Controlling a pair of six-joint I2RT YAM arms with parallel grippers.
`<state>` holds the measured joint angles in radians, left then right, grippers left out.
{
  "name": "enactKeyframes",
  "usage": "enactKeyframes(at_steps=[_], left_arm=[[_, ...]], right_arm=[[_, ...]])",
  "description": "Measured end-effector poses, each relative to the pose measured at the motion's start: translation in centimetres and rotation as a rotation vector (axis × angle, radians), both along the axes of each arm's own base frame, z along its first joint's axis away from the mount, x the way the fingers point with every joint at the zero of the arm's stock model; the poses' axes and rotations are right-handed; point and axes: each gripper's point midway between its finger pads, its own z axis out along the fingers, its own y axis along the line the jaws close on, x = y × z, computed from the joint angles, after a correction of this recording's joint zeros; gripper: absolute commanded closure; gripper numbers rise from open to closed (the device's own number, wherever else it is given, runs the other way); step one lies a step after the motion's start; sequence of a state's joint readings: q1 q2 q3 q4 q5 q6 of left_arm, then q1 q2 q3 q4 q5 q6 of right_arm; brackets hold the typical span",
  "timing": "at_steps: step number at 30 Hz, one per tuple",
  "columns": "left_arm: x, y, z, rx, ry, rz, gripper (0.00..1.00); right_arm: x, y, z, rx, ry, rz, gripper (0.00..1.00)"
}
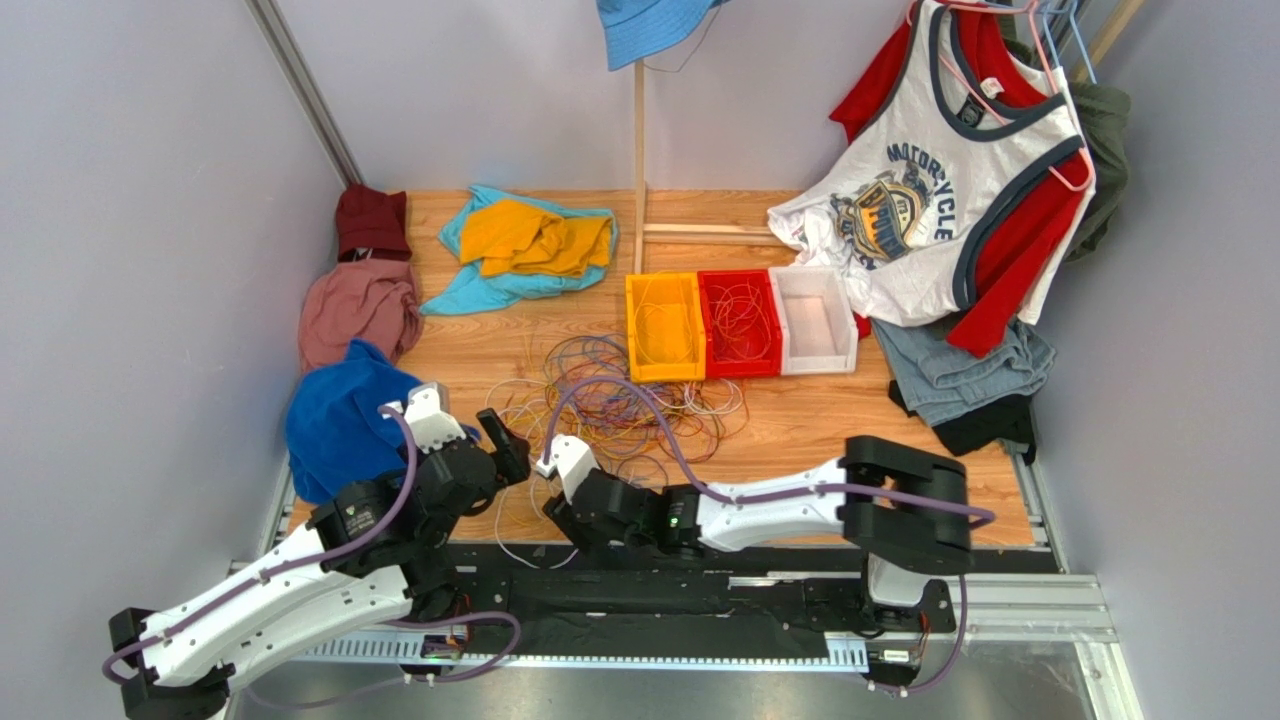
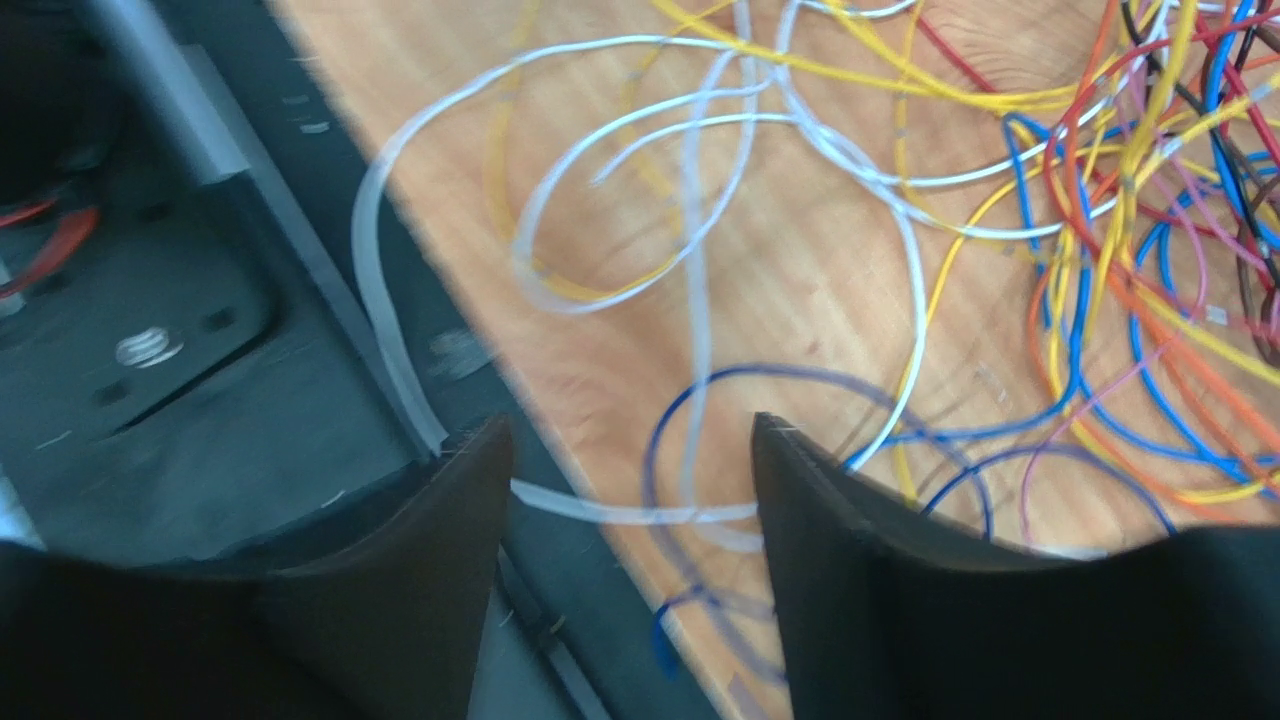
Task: Untangle the cables
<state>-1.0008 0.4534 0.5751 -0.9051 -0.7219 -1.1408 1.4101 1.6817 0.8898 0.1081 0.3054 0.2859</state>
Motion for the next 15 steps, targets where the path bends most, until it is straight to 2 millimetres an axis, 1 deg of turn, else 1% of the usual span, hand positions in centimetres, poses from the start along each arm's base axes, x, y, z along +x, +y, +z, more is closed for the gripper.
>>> enactKeyframes(at_steps=[1,2,3,5,7,8,10,12,13,14,15], left_arm=[[-0.1,0.0,-0.2,0.004,0.007,0.000,0.01],[-0.1,0.1,-0.3,0.004,0.010,0.001,0.01],[-0.2,0.1,-0.4,0.006,0.013,0.000,0.01],[-0.2,0.1,-0.4,0.006,0.016,-0.002,0.01],[-0.2,0.1,-0.4,0.000,0.012,-0.004,0.02],[-0.3,0.1,-0.3,-0.007,0.008,-0.005,0.02],[-0.3,0.1,0.0,-0.021,-0.004,-0.007,0.02],[-0.2,0.1,0.3,-0.038,-0.018,-0.009,0.02],[-0.2,0.1,0.5,-0.046,-0.025,-0.010,0.03],[-0.2,0.0,0.7,-0.056,-0.034,-0.012,0.03],[-0.1,-0.1,0.9,-0.064,-0.043,-0.014,0.03]], right_arm=[[0.7,0.3,-0.8,-0.013,0.002,-0.020,0.90],[1.2,0.4,-1.2,-0.024,-0.004,-0.026,1.00],[1.8,0.3,-1.7,-0.035,-0.007,-0.042,1.00],[2.4,-0.1,-1.9,-0.038,-0.008,-0.071,1.00],[2.8,-0.8,-0.8,-0.025,-0.027,-0.096,1.00],[2.7,-1.2,0.5,-0.013,-0.040,-0.101,1.00],[2.6,-1.9,4.2,0.031,-0.079,-0.104,1.00],[2.1,-3.0,10.5,0.119,-0.129,-0.099,1.00],[2.0,-3.6,14.0,0.178,-0.151,-0.103,1.00],[2.0,-4.4,18.9,0.263,-0.186,-0.106,1.00],[2.0,-5.6,24.1,0.354,-0.221,-0.117,1.00]])
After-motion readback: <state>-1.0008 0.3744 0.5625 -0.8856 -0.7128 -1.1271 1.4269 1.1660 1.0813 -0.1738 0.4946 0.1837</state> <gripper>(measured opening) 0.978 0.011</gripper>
